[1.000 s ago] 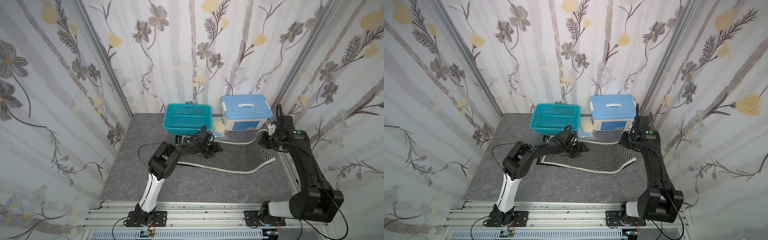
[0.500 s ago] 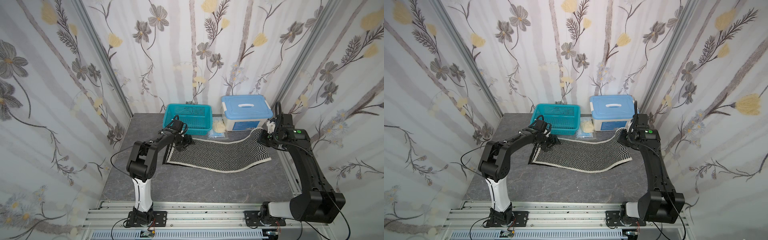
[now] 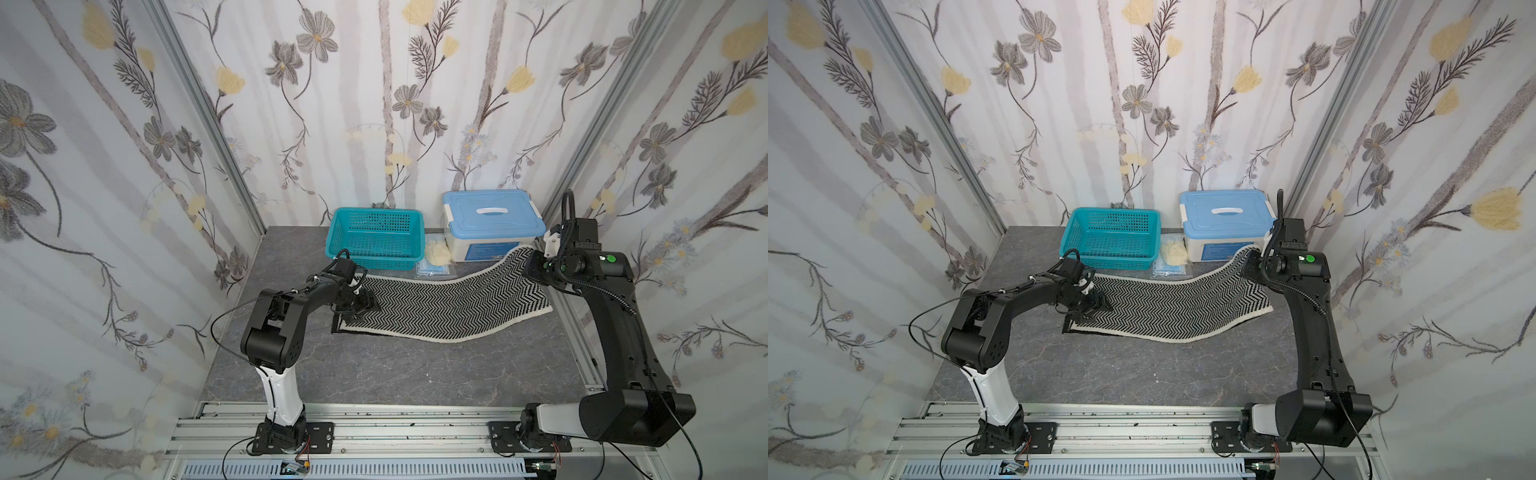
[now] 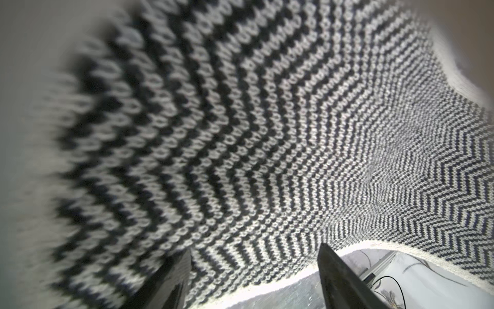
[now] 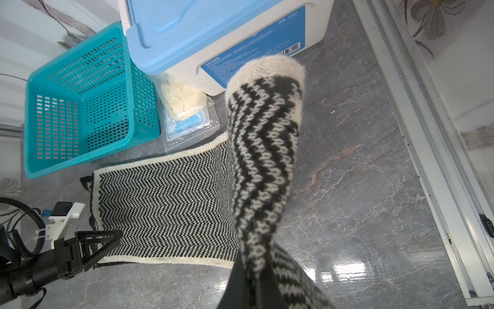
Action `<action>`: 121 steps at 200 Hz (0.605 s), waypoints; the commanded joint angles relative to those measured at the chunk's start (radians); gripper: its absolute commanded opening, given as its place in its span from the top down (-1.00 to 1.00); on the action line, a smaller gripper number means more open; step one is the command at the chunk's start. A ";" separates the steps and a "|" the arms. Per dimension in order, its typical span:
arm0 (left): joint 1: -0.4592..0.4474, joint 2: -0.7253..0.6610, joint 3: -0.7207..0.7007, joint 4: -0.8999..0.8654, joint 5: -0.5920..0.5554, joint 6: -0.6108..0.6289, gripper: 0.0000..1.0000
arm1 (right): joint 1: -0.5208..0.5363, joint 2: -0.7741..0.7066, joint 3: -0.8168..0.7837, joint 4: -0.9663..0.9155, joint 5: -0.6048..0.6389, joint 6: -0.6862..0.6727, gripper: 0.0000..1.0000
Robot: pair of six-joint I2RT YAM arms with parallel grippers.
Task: Roll up the scarf and place it into the basket
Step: Fold the scarf at the center of the board.
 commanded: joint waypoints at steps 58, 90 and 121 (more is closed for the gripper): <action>-0.231 0.027 -0.066 0.143 0.007 -0.249 -0.54 | -0.009 -0.003 0.175 0.001 -0.059 -0.031 1.00; -0.231 0.032 -0.050 0.189 0.012 -0.283 -0.54 | 0.153 0.017 0.177 0.033 -0.053 0.055 1.00; -0.230 0.068 -0.045 0.286 0.050 -0.345 -0.54 | 0.312 0.059 0.120 0.112 -0.084 0.216 1.00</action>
